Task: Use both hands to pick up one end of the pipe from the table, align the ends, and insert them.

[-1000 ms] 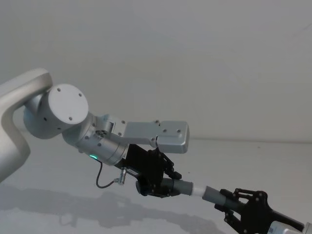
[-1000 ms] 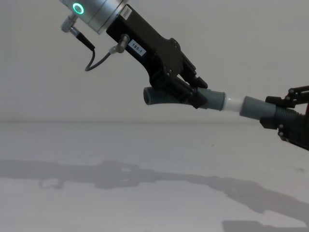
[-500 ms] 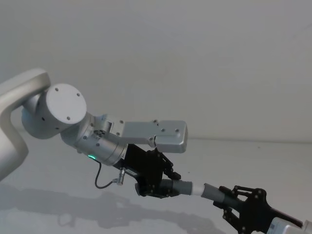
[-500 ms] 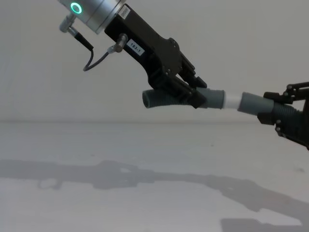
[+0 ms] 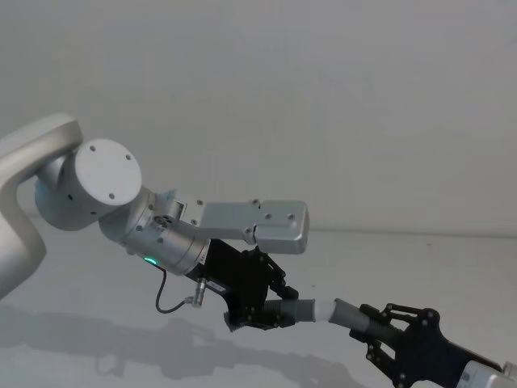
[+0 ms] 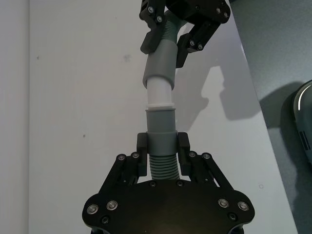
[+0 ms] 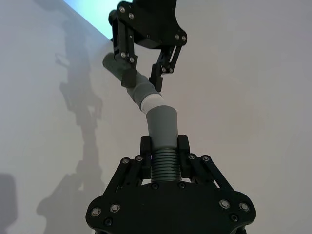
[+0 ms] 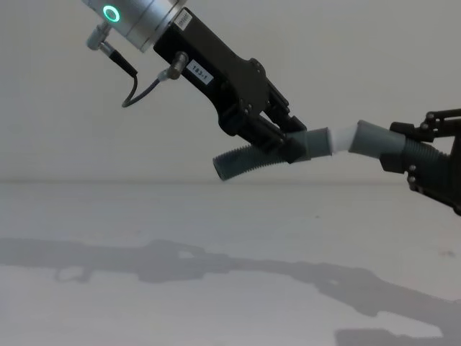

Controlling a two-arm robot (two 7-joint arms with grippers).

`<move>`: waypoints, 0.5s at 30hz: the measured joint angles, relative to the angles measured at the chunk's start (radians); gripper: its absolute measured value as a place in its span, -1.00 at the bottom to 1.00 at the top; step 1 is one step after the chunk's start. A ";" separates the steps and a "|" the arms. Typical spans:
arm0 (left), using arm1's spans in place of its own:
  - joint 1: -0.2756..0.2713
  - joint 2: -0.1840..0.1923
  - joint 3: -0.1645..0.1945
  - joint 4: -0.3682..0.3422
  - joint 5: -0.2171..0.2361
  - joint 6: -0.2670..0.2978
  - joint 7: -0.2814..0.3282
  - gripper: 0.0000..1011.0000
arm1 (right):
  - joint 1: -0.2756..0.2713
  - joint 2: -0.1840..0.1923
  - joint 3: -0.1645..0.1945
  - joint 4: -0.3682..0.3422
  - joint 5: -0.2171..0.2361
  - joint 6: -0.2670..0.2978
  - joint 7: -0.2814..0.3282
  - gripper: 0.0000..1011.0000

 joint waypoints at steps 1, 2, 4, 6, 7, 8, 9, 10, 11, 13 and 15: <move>0.000 0.000 0.000 0.000 0.000 0.000 0.000 -0.35 | 0.002 -0.001 -0.001 0.005 0.003 -0.012 0.003 -0.43; 0.000 0.000 0.000 0.001 0.000 0.000 -0.001 -0.35 | 0.003 -0.001 -0.001 0.008 0.004 -0.017 0.004 -0.43; 0.000 0.000 0.000 0.001 0.000 0.000 -0.002 -0.35 | 0.006 -0.001 -0.002 0.015 0.008 -0.037 0.010 -0.42; 0.000 0.000 0.000 0.001 0.000 0.000 -0.002 -0.35 | 0.008 -0.001 -0.002 0.020 0.009 -0.048 0.014 -0.42; 0.000 0.000 0.000 0.001 0.000 0.000 -0.002 -0.35 | 0.009 -0.001 -0.003 0.022 0.009 -0.054 0.015 -0.43; -0.001 0.000 0.001 0.001 0.000 0.000 -0.002 -0.35 | 0.011 -0.001 -0.004 0.027 0.009 -0.064 0.018 -0.42; -0.001 0.000 0.001 0.001 0.000 0.000 -0.002 -0.35 | 0.012 -0.001 -0.004 0.029 0.009 -0.071 0.020 -0.42; -0.001 0.000 0.001 0.000 0.000 0.001 -0.003 -0.35 | 0.013 0.000 -0.004 0.031 0.009 -0.076 0.022 -0.42; -0.001 0.000 0.001 0.000 0.000 0.003 -0.003 -0.35 | 0.014 0.000 -0.005 0.033 0.010 -0.081 0.023 -0.43; -0.001 0.001 0.001 -0.001 0.000 0.004 -0.003 -0.35 | 0.017 0.001 -0.007 0.040 0.009 -0.096 0.026 -0.42; -0.001 0.001 0.001 -0.002 0.000 0.006 -0.003 -0.35 | 0.020 0.003 -0.009 0.047 0.007 -0.108 0.030 -0.42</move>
